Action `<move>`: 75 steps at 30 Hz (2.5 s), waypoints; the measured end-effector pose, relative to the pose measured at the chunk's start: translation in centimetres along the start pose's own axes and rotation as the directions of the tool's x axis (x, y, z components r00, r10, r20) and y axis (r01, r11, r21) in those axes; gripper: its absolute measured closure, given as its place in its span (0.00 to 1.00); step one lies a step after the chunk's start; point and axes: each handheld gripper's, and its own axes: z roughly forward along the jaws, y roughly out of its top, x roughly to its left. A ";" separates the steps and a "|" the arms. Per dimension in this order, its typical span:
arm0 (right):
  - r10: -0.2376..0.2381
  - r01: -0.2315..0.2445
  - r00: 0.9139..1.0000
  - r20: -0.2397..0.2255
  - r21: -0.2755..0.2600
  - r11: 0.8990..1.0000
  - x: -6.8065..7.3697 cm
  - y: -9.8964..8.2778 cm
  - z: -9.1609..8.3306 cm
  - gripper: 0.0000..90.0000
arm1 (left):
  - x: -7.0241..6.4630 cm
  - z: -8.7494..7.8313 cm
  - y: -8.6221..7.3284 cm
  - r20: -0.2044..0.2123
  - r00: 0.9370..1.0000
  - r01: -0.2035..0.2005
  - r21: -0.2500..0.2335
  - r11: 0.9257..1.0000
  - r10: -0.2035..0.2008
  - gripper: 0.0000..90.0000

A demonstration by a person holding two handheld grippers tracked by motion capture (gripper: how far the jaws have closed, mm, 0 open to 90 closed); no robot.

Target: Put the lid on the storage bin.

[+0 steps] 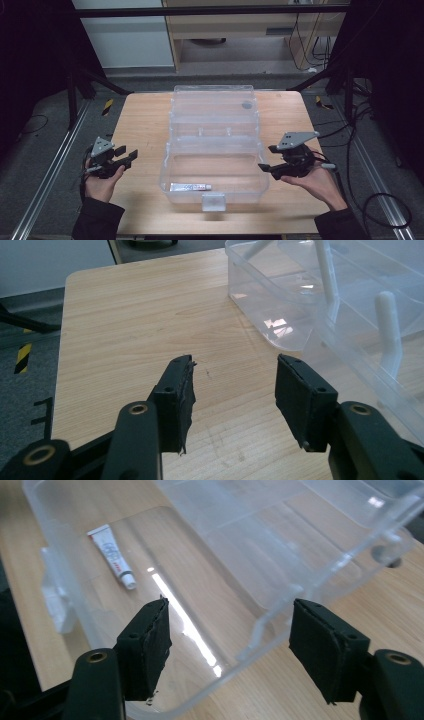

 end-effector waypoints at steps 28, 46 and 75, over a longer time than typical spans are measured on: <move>-0.146 0.179 0.958 -0.247 0.115 0.977 5.6 4.0 5.0 0.55 | 0.1 0.2 -0.1 -0.009 1.000 -0.028 0.015 0.999 0.028 0.53; -0.156 0.219 0.933 -0.324 0.169 0.961 7.7 3.5 7.6 0.58 | 0.1 0.0 0.0 -0.007 0.999 -0.048 0.009 0.999 0.048 0.52; -0.152 0.270 0.913 -0.378 0.281 0.921 8.9 2.4 11.2 0.77 | -2.2 0.0 6.7 0.198 0.954 -0.207 -0.097 0.973 0.223 0.51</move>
